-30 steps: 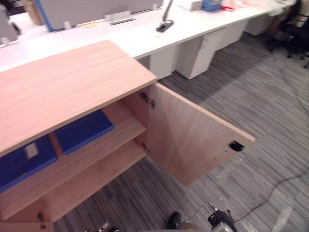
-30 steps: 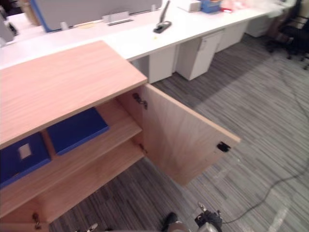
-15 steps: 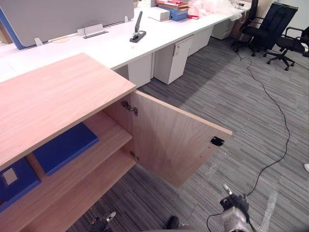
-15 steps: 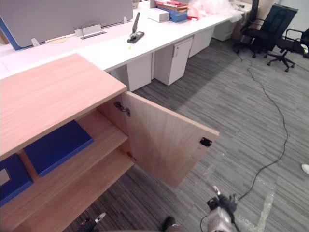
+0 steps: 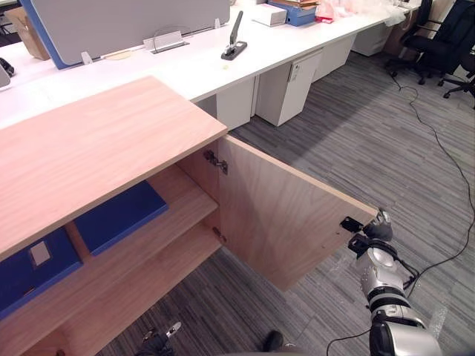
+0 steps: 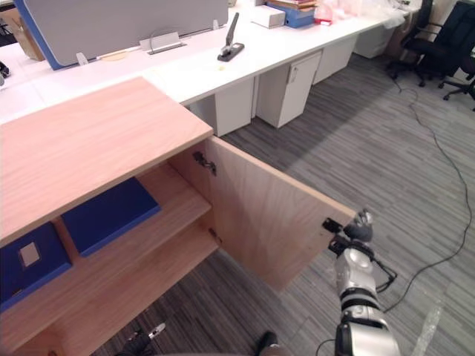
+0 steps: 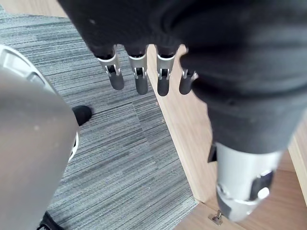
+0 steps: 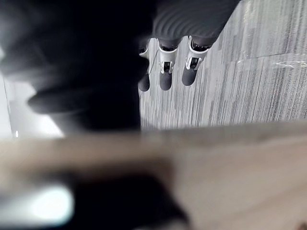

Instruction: Walk over to the cabinet, pick up the folder, carry it to the office cabinet, place the folder inside the office cabinet, then close the office cabinet door

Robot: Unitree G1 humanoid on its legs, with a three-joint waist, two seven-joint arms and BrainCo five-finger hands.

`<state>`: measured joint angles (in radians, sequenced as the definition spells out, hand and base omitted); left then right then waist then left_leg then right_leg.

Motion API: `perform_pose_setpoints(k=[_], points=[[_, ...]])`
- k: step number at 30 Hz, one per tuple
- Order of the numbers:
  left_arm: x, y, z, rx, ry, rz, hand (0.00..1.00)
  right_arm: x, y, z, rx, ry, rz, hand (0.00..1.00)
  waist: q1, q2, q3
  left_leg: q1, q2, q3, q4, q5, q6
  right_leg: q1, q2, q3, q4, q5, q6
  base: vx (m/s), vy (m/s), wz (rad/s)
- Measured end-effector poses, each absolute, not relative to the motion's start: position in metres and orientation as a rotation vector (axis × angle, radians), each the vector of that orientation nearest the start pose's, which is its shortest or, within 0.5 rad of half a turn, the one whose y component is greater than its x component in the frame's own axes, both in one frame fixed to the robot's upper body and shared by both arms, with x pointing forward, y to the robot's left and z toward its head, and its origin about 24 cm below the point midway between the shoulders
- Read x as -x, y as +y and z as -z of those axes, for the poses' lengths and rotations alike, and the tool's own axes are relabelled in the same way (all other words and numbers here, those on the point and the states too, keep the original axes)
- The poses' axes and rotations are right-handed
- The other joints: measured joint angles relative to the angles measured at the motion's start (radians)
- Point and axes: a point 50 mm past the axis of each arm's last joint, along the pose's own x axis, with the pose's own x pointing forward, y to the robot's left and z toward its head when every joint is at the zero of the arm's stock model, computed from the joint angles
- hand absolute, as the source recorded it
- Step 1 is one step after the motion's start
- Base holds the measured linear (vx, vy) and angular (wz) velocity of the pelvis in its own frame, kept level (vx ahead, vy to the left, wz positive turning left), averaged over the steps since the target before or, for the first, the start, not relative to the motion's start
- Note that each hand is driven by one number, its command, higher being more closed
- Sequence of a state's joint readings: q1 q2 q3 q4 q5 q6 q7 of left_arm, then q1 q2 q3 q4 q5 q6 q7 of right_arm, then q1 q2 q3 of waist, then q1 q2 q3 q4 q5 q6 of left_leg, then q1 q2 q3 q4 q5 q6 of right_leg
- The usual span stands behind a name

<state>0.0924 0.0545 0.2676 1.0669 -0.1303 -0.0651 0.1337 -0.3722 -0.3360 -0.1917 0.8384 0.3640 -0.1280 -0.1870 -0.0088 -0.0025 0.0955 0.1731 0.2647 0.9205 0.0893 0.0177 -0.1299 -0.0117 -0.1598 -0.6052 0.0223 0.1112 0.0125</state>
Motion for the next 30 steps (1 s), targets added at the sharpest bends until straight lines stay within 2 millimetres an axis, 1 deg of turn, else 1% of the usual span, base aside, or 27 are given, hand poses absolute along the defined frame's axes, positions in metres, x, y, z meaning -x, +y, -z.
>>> perform_pose_setpoints(k=[2,6,8,11,14,15,16,17,18,20,21,22,23,24,26,27,28,29,30], points=[[-0.082,0.212,0.161,0.130,1.073,-0.494,0.00,-0.292,-0.282,0.004,-0.045,0.274,0.454,0.00,-0.006,0.002,-0.001,0.000,0.000,-0.001,-0.004,0.004,-0.002,-0.001,0.002,-0.002,-0.001,0.000,0.000,-0.01,-0.052,-0.01],[-0.082,0.213,0.161,0.132,1.071,-0.492,0.00,-0.296,-0.276,0.002,0.094,0.296,0.335,0.00,-0.006,0.002,-0.001,0.000,0.000,0.001,-0.017,0.016,-0.004,0.000,0.012,-0.002,-0.016,0.006,-0.002,-0.02,-0.056,-0.02],[-0.082,0.213,0.161,0.132,1.072,-0.492,0.00,-0.299,-0.267,0.001,0.209,0.306,0.223,0.00,-0.009,0.002,-0.001,-0.001,0.006,0.002,-0.020,0.020,-0.005,0.000,0.022,-0.001,-0.028,0.010,-0.007,-0.03,-0.073,-0.06],[-0.082,0.212,0.161,0.132,1.075,-0.487,0.00,-0.302,-0.256,-0.003,0.315,0.299,0.114,0.00,-0.018,0.002,-0.001,-0.006,0.017,0.002,-0.015,0.015,0.002,0.000,0.038,0.001,-0.045,0.018,-0.016,-0.02,-0.061,-0.06],[-0.082,0.210,0.162,0.132,1.075,-0.469,0.00,-0.307,-0.244,-0.009,0.562,0.296,-0.099,0.00,-0.026,0.001,-0.002,-0.014,0.032,-0.001,-0.005,0.016,0.003,-0.003,0.054,0.004,-0.054,0.023,-0.022,-0.02,-0.066,-0.05],[-0.083,0.209,0.162,0.130,1.075,-0.459,0.00,-0.307,-0.233,-0.009,0.664,0.293,-0.213,0.00,-0.027,0.000,-0.002,-0.015,0.039,-0.001,0.002,0.016,0.003,-0.002,0.059,0.005,-0.055,0.023,-0.022,-0.01,-0.069,-0.06],[-0.084,0.208,0.162,0.130,1.074,-0.454,0.00,-0.307,-0.227,-0.010,0.712,0.287,-0.269,0.00,-0.027,0.000,-0.002,-0.016,0.041,-0.001,0.002,0.016,0.003,-0.002,0.060,0.005,-0.056,0.023,-0.022,-0.01,-0.061,-0.05],[-0.084,0.207,0.162,0.132,1.076,-0.447,0.00,-0.304,-0.212,-0.009,0.813,0.277,-0.405,0.00,-0.027,0.000,-0.002,-0.016,0.042,-0.001,0.003,0.016,0.003,-0.002,0.063,0.007,-0.058,0.023,-0.023,-0.01,-0.042,-0.03],[-0.085,0.207,0.163,0.130,1.077,-0.442,0.00,-0.302,-0.202,-0.008,0.857,0.269,-0.480,0.00,-0.028,0.000,-0.002,-0.016,0.044,-0.001,0.003,0.016,0.003,-0.002,0.064,0.007,-0.058,0.023,-0.023,-0.01,-0.030,-0.03],[-0.086,0.207,0.162,0.126,1.072,-0.429,0.00,-0.286,-0.162,-0.001,0.986,0.225,-0.782,0.00,-0.027,-0.004,-0.005,-0.018,0.046,-0.002,0.006,0.016,0.003,-0.003,0.067,0.007,-0.059,0.023,-0.024,0.00,0.000,0.00],[-0.086,0.207,0.162,0.127,1.070,-0.427,0.00,-0.281,-0.152,0.000,0.992,0.203,-0.843,0.00,-0.026,-0.005,-0.006,-0.019,0.046,-0.003,0.007,0.015,0.003,-0.003,0.067,0.007,-0.059,0.023,-0.024,0.00,-0.006,0.04],[-0.087,0.207,0.162,0.130,1.066,-0.423,0.00,-0.273,-0.136,0.001,0.992,0.168,-0.928,0.00,-0.023,-0.006,-0.006,-0.021,0.046,-0.005,0.011,0.014,0.004,-0.003,0.065,0.007,-0.059,0.023,-0.024,0.01,0.004,0.08],[-0.087,0.208,0.162,0.130,1.063,-0.423,0.00,-0.264,-0.128,0.001,0.997,0.161,-1.031,0.00,-0.019,-0.008,-0.008,-0.030,0.046,-0.010,0.020,0.009,0.008,-0.005,0.062,0.005,-0.058,0.023,-0.024,0.01,0.008,0.09],[-0.087,0.209,0.161,0.131,1.062,-0.428,0.00,-0.257,-0.125,0.003,1.005,0.162,-1.100,0.00,-0.017,-0.010,-0.008,-0.032,0.046,-0.012,0.023,0.007,0.010,-0.005,0.060,0.005,-0.058,0.023,-0.024,0.02,0.012,0.10],[-0.084,0.219,0.160,0.155,1.054,-0.475,0.00,-0.220,-0.123,0.018,0.996,0.204,-1.315,0.00,-0.005,-0.031,-0.010,-0.034,0.046,-0.016,0.030,0.006,0.009,-0.005,0.057,0.005,-0.052,0.022,-0.024,0.03,0.011,0.04],[-0.082,0.222,0.160,0.159,1.053,-0.490,0.00,-0.212,-0.124,0.022,0.990,0.222,-1.348,0.00,-0.003,-0.037,-0.011,-0.035,0.046,-0.017,0.032,0.004,0.010,-0.005,0.055,0.005,-0.051,0.022,-0.024,0.03,0.009,-0.01],[-0.077,0.229,0.160,0.173,1.054,-0.529,0.00,-0.198,-0.129,0.029,0.985,0.264,-1.403,0.00,0.000,-0.049,-0.009,-0.035,0.046,-0.018,0.038,-0.003,0.008,-0.005,0.053,0.005,-0.049,0.021,-0.023,0.00,0.000,0.00],[-0.070,0.235,0.160,0.189,1.058,-0.572,0.00,-0.188,-0.136,0.033,0.995,0.294,-1.439,0.00,-0.002,-0.059,-0.006,-0.035,0.046,-0.018,0.043,-0.014,0.015,-0.005,0.049,0.005,-0.046,0.021,-0.023,0.00,0.000,0.00],[-0.066,0.238,0.160,0.195,1.062,-0.593,0.00,-0.184,-0.139,0.033,1.003,0.309,-1.452,0.00,-0.002,-0.064,-0.006,-0.036,0.045,-0.018,0.046,-0.017,0.014,-0.005,0.047,0.005,-0.045,0.021,-0.023,0.00,0.000,0.00]])
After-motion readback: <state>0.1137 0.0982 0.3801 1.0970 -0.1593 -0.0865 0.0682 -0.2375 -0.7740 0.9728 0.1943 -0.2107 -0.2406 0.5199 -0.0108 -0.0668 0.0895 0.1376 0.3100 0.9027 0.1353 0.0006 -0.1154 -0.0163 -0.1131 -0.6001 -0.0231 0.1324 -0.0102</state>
